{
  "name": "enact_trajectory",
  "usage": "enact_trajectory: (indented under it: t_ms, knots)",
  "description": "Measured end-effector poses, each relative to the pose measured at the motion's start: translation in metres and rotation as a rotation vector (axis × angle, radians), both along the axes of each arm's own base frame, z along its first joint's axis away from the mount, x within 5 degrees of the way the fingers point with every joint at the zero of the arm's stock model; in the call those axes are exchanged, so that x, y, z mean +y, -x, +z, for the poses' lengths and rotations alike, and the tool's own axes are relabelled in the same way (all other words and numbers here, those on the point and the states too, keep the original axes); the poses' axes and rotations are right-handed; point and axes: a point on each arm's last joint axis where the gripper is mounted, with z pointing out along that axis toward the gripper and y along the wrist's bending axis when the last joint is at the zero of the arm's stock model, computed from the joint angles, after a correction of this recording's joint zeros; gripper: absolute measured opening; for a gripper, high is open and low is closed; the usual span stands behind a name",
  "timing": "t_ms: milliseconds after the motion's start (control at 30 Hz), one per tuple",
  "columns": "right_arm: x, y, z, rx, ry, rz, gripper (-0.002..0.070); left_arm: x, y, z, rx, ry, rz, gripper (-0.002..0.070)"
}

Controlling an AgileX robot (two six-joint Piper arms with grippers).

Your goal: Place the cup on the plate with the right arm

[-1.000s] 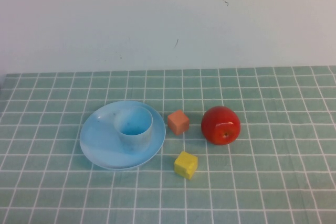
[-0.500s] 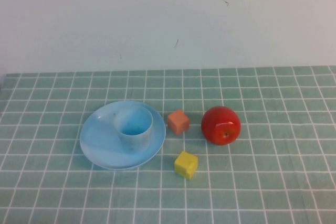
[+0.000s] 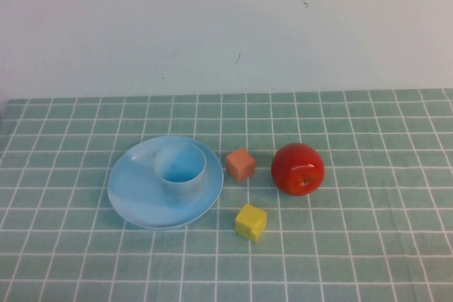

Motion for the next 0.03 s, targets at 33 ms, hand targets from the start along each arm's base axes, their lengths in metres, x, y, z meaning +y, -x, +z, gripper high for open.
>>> enact_trajectory:
  t_ms: [33]
  knots:
    - [0.0, 0.0, 0.0, 0.0, 0.0, 0.0, -0.0002, 0.0, 0.0, 0.0, 0.0, 0.0, 0.0, -0.0003]
